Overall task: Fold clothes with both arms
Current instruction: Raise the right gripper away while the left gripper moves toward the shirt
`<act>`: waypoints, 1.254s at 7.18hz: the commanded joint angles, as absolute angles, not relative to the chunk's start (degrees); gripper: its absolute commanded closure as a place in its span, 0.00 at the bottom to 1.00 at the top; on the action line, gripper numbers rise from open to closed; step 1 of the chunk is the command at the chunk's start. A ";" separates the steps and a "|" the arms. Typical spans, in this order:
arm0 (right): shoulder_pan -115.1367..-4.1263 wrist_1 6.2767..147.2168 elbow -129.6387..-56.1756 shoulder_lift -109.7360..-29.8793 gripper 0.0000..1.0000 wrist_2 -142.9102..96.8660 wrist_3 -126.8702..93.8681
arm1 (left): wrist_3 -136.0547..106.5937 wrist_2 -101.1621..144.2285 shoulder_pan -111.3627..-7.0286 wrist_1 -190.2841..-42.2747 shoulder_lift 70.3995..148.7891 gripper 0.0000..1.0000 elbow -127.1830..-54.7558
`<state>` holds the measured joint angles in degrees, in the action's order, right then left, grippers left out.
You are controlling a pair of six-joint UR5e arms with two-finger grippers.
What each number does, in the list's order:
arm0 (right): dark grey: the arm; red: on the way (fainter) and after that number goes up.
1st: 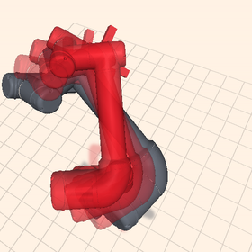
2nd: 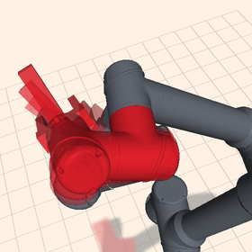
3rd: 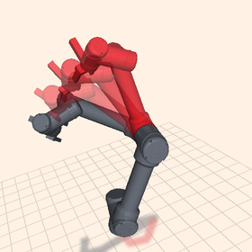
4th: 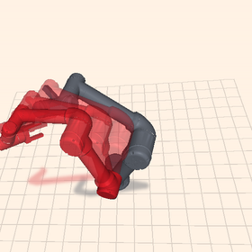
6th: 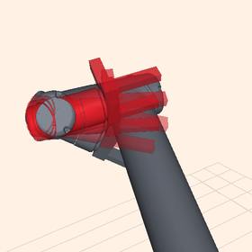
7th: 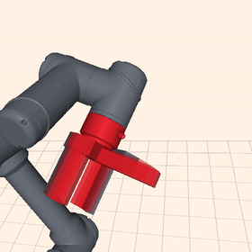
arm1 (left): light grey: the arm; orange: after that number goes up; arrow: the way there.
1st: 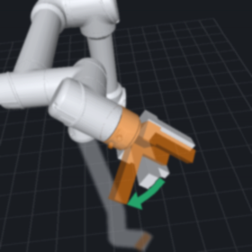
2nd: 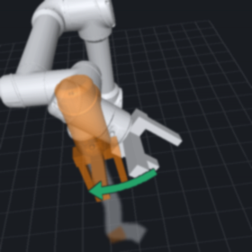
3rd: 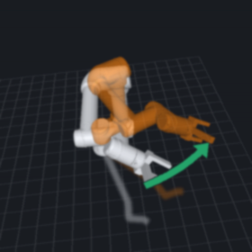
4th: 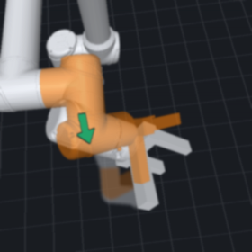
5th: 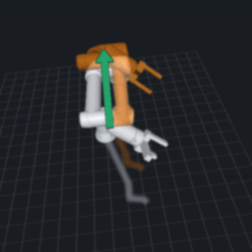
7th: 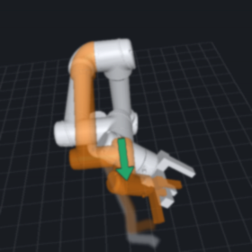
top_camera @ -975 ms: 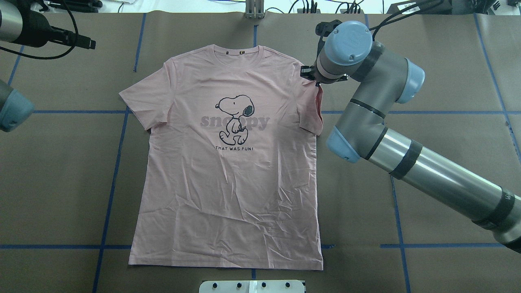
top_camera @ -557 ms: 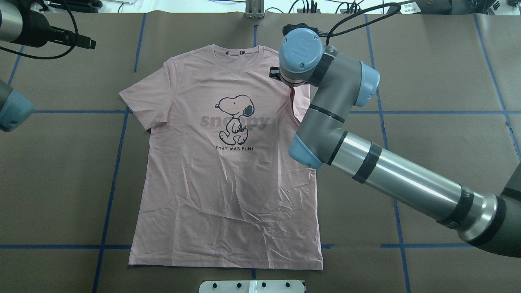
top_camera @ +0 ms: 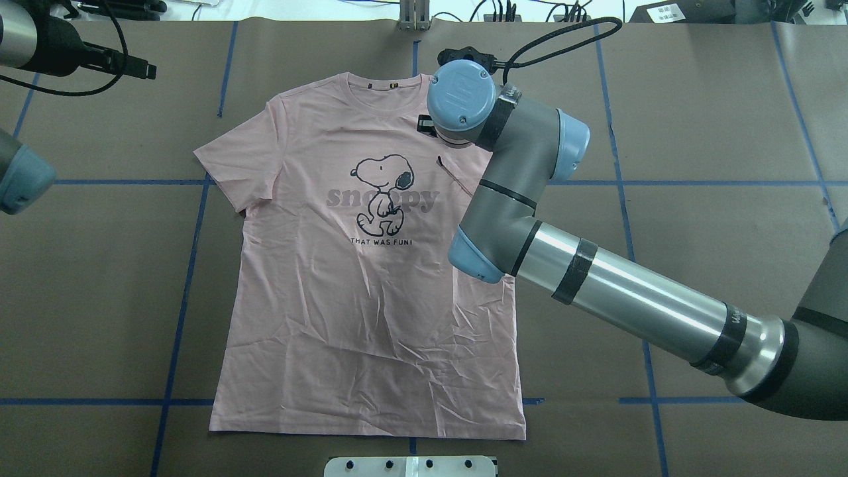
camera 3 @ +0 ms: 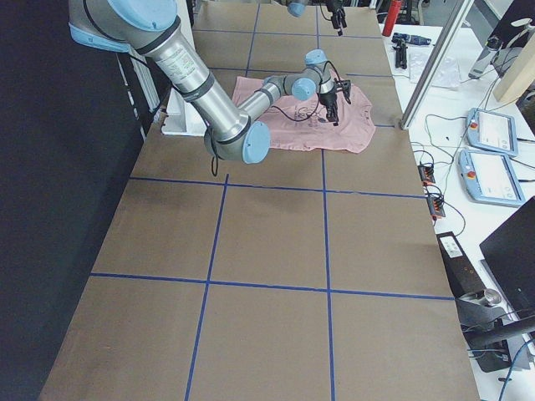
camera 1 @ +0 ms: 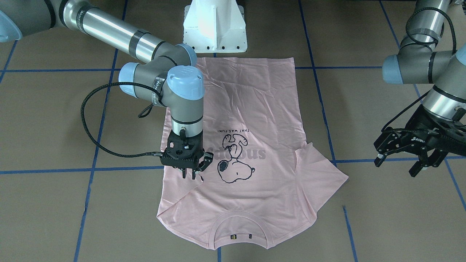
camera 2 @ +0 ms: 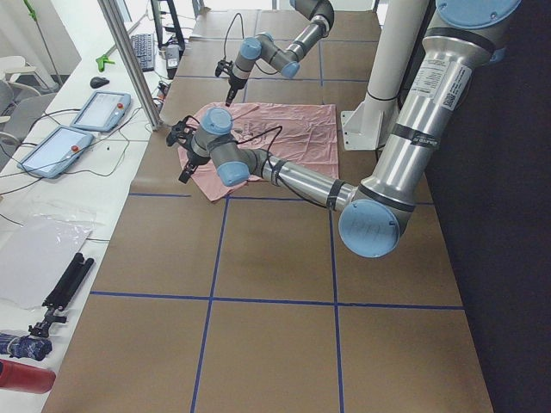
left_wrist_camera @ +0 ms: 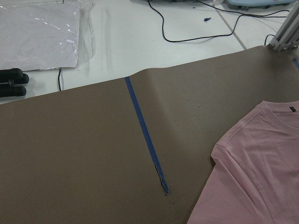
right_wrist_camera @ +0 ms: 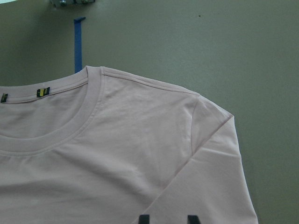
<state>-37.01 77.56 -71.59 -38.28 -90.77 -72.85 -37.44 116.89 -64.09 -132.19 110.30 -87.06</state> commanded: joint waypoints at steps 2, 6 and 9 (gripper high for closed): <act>-41.72 80.42 -73.72 -37.08 0.00 -100.13 -62.90 | -43.47 116.37 -60.04 -132.10 111.26 0.00 -85.35; -50.45 80.25 -92.80 -54.21 0.00 -111.97 -51.77 | -50.71 110.40 -56.61 -132.27 112.06 0.28 -80.26; -50.36 80.16 -92.81 -54.32 0.00 -111.53 -51.77 | -52.91 105.82 -52.12 -134.45 114.35 0.36 -76.39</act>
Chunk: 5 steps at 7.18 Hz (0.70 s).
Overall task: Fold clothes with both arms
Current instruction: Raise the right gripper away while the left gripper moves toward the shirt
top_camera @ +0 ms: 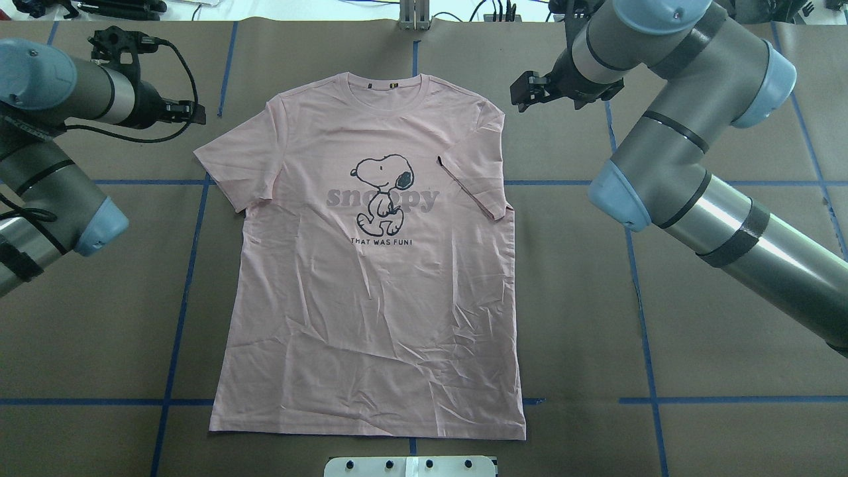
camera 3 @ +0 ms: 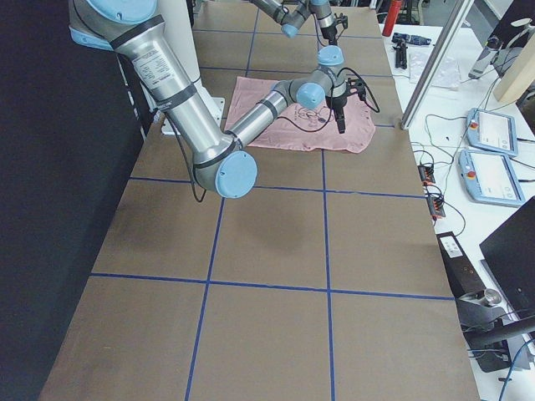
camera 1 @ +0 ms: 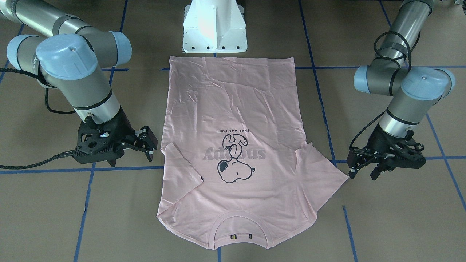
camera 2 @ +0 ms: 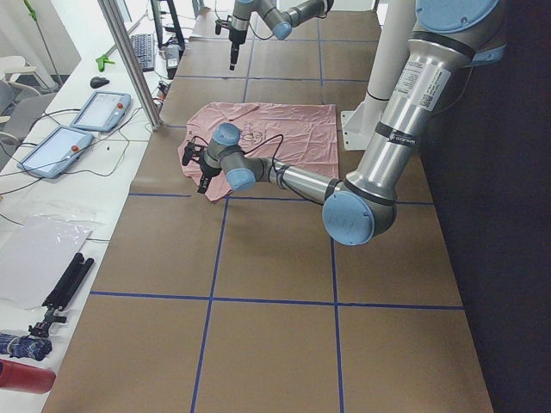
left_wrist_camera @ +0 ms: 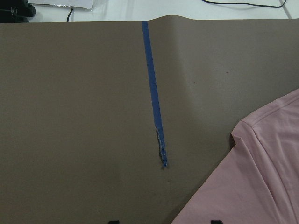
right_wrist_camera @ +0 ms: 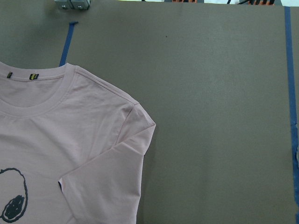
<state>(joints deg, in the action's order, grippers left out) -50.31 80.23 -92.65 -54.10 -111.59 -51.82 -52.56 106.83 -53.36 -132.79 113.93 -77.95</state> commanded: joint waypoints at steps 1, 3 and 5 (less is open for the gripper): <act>-50.36 80.24 -92.81 -54.40 0.00 -111.45 -51.77 | -52.82 105.73 -51.68 -137.17 114.43 0.40 -73.51; -50.36 80.16 -92.81 -54.40 0.00 -111.36 -51.77 | -52.65 105.73 -51.33 -138.51 114.34 0.40 -71.90; -50.36 80.24 -92.73 -54.49 0.00 -111.27 -51.77 | -52.65 105.73 -50.72 -138.52 114.34 0.40 -71.37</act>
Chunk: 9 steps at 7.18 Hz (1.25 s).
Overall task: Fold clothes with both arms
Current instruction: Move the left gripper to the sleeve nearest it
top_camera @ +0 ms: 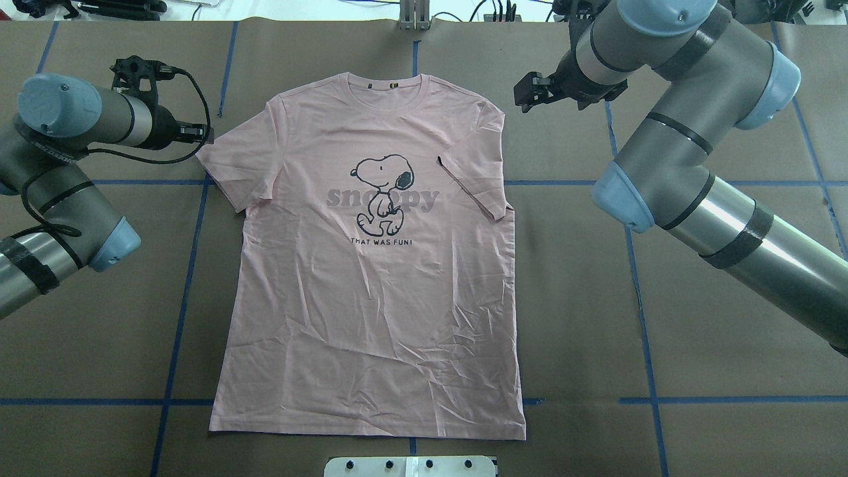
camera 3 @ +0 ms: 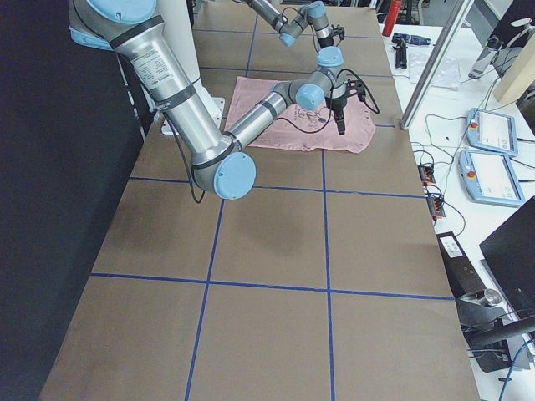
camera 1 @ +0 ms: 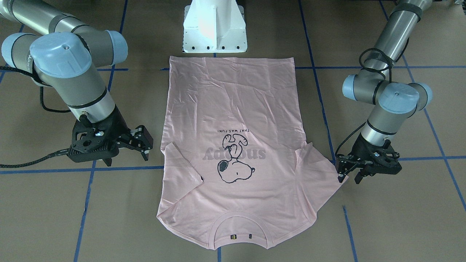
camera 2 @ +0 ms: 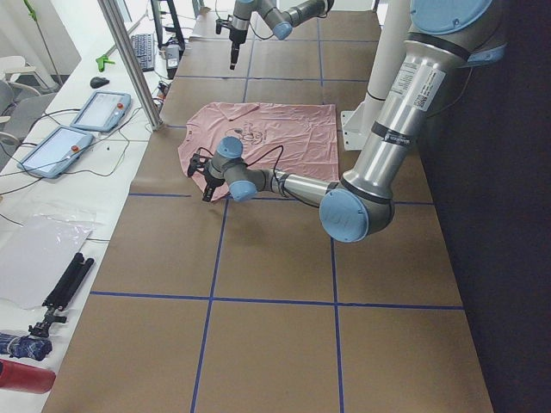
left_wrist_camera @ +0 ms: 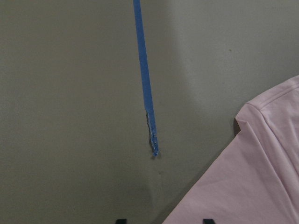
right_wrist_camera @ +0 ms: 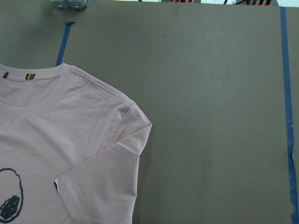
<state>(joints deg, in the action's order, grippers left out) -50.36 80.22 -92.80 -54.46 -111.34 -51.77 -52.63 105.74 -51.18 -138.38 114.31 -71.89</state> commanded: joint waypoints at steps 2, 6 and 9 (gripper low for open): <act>-50.36 80.24 -92.55 -54.49 0.00 -111.27 -51.77 | -52.56 105.73 -50.45 -138.52 114.34 0.41 -71.37; -50.36 80.24 -92.64 -54.75 0.00 -111.18 -51.77 | -52.56 105.64 -49.75 -138.96 113.91 0.50 -71.28; -50.27 80.24 -92.81 -54.93 0.00 -111.18 -51.77 | -52.56 105.73 -49.22 -138.96 113.73 0.64 -71.28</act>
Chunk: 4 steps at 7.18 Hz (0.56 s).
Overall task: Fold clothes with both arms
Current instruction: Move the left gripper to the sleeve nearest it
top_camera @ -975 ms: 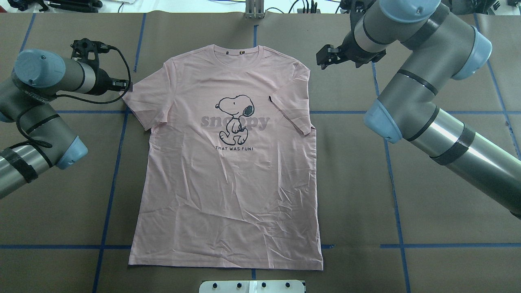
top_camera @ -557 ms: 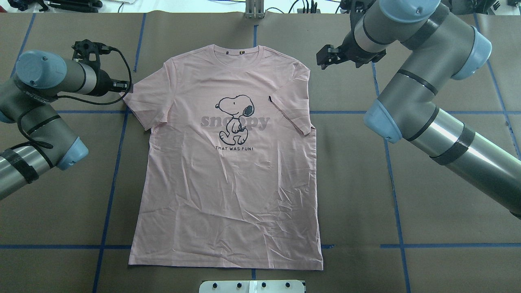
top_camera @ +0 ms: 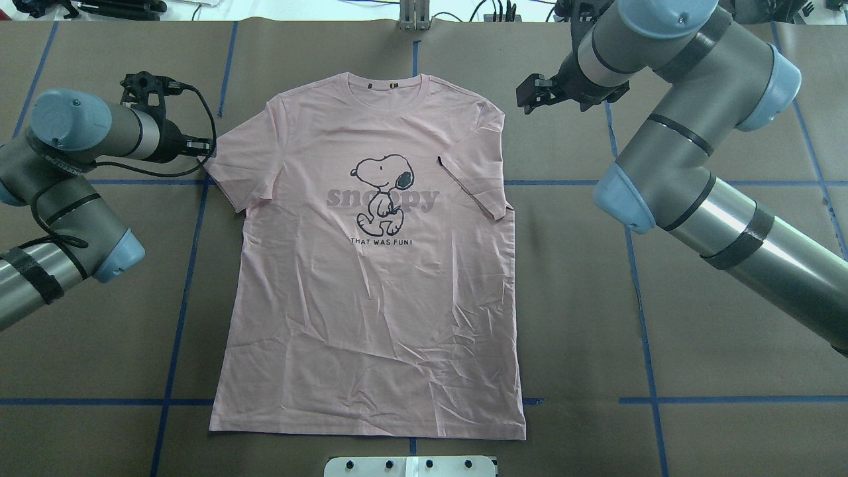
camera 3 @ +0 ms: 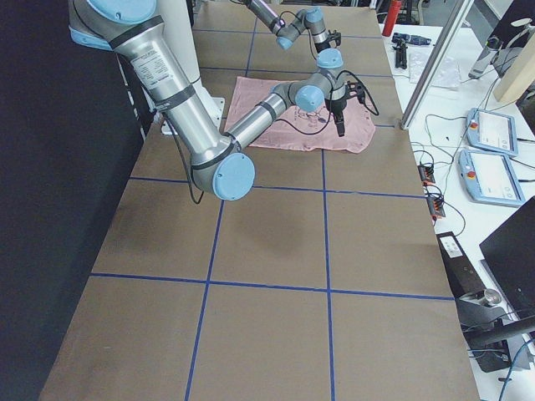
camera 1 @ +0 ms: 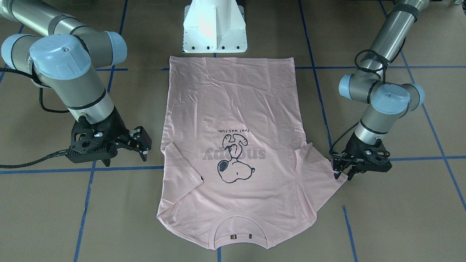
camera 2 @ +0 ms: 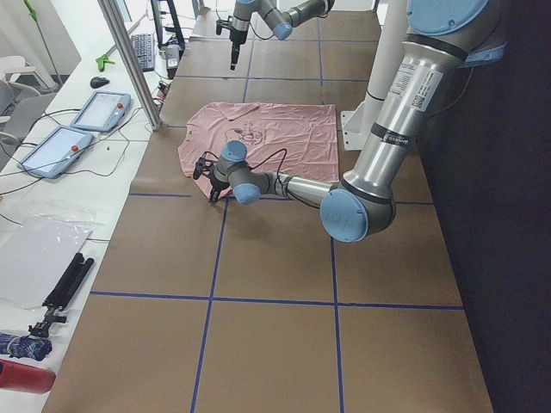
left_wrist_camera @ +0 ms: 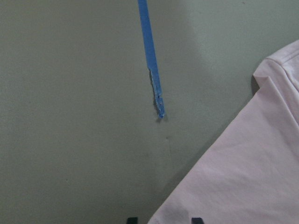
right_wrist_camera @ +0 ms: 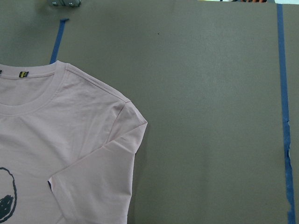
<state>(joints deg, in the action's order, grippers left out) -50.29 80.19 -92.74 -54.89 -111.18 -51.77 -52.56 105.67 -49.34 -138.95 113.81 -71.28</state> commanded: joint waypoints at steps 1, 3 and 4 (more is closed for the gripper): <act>-50.27 80.24 -92.81 -54.93 0.00 -111.27 -51.77 | -52.47 105.73 -49.22 -138.96 113.73 0.92 -71.28; -50.27 80.16 -92.81 -54.93 0.00 -111.27 -51.77 | -52.12 105.82 -49.22 -138.61 114.17 1.00 -71.89; -50.27 80.24 -92.81 -54.93 0.00 -111.18 -51.77 | -52.12 105.73 -49.22 -138.43 114.43 1.00 -72.33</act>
<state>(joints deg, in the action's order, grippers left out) -50.27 80.18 -92.81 -54.93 -111.25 -51.77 -52.17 105.77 -49.22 -138.68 114.08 -71.84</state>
